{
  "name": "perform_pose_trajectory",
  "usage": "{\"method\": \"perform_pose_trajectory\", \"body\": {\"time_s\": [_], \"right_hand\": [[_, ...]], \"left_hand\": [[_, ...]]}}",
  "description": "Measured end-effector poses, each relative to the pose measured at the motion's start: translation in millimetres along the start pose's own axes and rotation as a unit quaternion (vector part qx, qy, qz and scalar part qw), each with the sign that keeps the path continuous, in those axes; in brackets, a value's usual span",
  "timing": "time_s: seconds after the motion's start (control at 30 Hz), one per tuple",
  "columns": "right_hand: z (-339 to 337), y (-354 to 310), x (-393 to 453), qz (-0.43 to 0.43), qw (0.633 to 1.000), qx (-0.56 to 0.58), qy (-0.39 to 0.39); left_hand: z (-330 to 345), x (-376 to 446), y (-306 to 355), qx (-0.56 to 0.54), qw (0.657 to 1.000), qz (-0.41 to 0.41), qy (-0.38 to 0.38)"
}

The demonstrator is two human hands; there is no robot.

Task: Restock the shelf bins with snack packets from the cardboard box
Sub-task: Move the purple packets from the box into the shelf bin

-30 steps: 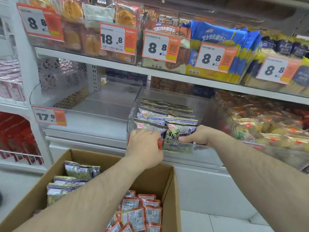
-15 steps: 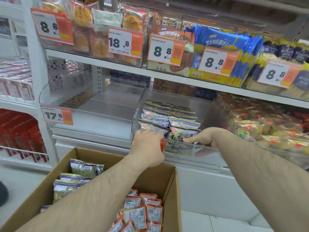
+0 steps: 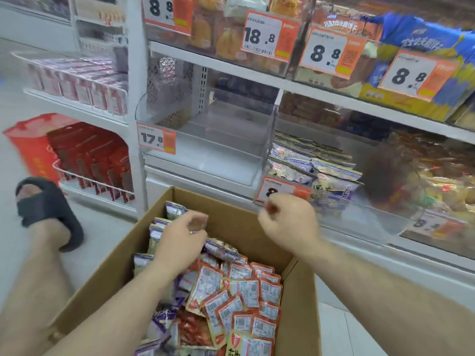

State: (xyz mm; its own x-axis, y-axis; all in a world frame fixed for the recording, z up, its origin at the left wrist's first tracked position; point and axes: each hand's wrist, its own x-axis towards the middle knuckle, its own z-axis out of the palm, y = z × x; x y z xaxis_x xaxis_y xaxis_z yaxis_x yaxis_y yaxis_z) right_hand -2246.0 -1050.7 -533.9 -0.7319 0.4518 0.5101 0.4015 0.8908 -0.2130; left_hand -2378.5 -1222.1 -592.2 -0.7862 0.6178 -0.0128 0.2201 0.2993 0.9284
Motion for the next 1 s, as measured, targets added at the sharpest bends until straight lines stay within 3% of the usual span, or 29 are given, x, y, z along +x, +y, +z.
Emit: {"method": "perform_pose_trajectory", "body": {"time_s": [0.07,0.13,0.2,0.33,0.53,0.67,0.77,0.9,1.0], "right_hand": [[37,-18,-2,0.015,0.984,-0.023,-0.178],[74,-21,-2,0.066,0.943,-0.054,-0.322],[108,-18,-5,0.152,0.902,-0.060,-0.400],[166,-2,-28,0.289,0.880,0.003,-0.377],[210,13,-47,0.351,0.877,0.089,-0.316],[183,9,-49,0.382,0.879,0.121,-0.258],[137,-5,-61,0.334,0.905,0.116,-0.236],[91,-37,-80,0.176,0.946,0.148,-0.227],[78,-64,-84,0.100,0.951,0.159,-0.247]], "left_hand": [[-14,-4,-24,-0.020,0.997,-0.075,0.011],[-21,-8,-39,-0.050,0.989,-0.135,0.016],[-21,-10,-48,-0.076,0.982,-0.174,0.004],[-16,-6,-60,-0.110,0.965,-0.233,-0.055],[-16,3,-70,-0.078,0.947,-0.275,-0.143],[-20,7,-70,-0.126,0.919,-0.317,-0.197],[-18,7,-68,-0.181,0.877,-0.365,-0.254],[-11,8,-56,-0.312,0.811,-0.414,-0.271],[-14,3,-45,-0.321,0.813,-0.391,-0.287]]}}
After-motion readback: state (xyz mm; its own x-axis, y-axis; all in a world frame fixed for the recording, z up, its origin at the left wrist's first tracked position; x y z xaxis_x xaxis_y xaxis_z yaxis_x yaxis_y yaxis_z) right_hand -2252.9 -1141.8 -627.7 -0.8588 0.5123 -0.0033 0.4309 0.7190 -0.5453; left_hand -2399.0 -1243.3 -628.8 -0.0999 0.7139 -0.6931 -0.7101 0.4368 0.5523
